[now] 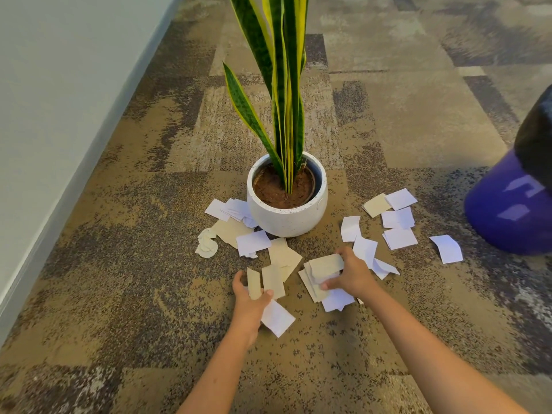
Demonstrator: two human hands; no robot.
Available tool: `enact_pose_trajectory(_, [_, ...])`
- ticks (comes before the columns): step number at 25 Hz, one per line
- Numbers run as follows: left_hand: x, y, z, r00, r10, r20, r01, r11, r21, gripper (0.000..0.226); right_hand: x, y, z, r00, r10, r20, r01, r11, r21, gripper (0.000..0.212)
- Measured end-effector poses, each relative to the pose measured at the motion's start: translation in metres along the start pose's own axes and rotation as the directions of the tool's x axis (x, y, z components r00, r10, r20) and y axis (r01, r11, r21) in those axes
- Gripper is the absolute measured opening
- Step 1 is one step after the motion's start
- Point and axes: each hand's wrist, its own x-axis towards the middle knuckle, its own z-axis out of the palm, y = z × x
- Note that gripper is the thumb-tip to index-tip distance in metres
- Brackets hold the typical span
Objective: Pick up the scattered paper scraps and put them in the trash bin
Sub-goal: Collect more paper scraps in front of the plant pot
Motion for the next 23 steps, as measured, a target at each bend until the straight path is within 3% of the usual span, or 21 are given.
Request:
enact_pose_trajectory(4, [-0.007, 0.015, 0.023, 0.999, -0.031, 0.024, 0.036, 0.960, -0.279, 0.095, -0.020, -0.007, 0.001, 0.999, 0.005, -0.034, 0.008, 0.928, 0.373, 0.083])
enact_pose_trajectory(7, [-0.015, 0.028, 0.045, 0.998, 0.052, 0.025, -0.043, 0.959, -0.281, 0.095, -0.034, -0.017, 0.015, 0.997, 0.014, -0.079, 0.040, 0.765, 0.642, 0.080])
enact_pose_trajectory(10, [-0.025, 0.038, 0.061, 0.976, 0.215, -0.036, -0.217, 0.974, -0.061, 0.083, -0.041, -0.025, 0.025, 0.999, 0.029, -0.039, 0.015, 0.579, 0.815, 0.072])
enact_pose_trajectory(14, [-0.033, 0.044, 0.071, 0.913, 0.406, -0.028, -0.391, 0.894, 0.217, 0.058, -0.045, -0.034, 0.030, 0.997, 0.065, 0.050, -0.071, 0.374, 0.925, 0.067])
enact_pose_trajectory(18, [-0.042, 0.039, 0.082, 0.833, 0.553, 0.012, -0.502, 0.748, 0.435, 0.048, -0.050, -0.044, 0.033, 0.992, 0.120, 0.045, -0.079, 0.295, 0.952, 0.056])
enact_pose_trajectory(21, [-0.045, 0.038, 0.089, 0.833, 0.553, -0.008, -0.448, 0.684, 0.575, 0.049, -0.056, -0.047, 0.038, 0.999, 0.042, -0.009, -0.004, 0.296, 0.955, 0.049])
enact_pose_trajectory(23, [-0.045, 0.040, 0.091, 0.806, 0.591, 0.031, -0.452, 0.580, 0.678, 0.043, -0.060, -0.050, 0.041, 0.999, -0.024, -0.041, 0.047, 0.297, 0.954, 0.051])
